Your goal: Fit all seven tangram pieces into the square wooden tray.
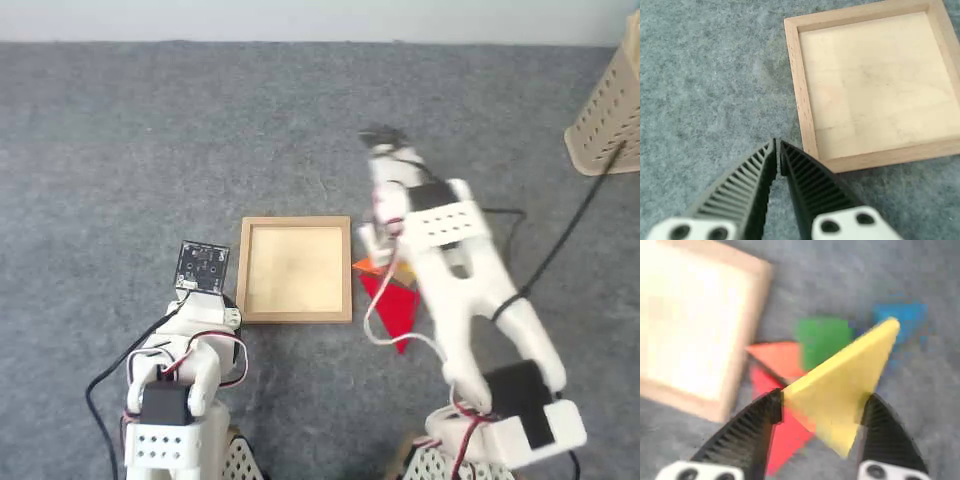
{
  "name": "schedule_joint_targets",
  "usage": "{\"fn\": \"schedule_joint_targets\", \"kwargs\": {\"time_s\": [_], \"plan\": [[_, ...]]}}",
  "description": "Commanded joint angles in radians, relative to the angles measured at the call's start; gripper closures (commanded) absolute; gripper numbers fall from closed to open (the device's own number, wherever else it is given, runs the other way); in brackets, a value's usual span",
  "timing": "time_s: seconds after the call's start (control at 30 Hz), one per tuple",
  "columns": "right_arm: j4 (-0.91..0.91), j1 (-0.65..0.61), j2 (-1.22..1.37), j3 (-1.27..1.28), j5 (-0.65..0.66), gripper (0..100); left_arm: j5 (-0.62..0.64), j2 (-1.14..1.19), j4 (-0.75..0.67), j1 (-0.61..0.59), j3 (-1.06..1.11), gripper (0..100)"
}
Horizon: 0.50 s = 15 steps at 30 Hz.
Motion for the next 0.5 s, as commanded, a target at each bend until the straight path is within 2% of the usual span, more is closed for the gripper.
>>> {"fn": "schedule_joint_targets", "kwargs": {"time_s": [0.0, 0.17, 0.27, 0.47], "plan": [[0.051, -0.148, 0.05, -0.19, 0.048, 80.8, 0.009, -0.003, 0.005, -0.006, -0.005, 99], [0.07, -0.254, 0.263, -0.385, 0.144, 80.8, 0.009, -0.003, 0.005, -0.006, -0.005, 99], [0.111, -0.263, 0.343, -0.474, 0.157, 80.5, 0.009, -0.003, 0.005, -0.006, -0.005, 99], [0.216, -0.081, 0.234, -0.528, 0.144, 80.3, 0.009, -0.003, 0.005, -0.005, -0.005, 99]]}}
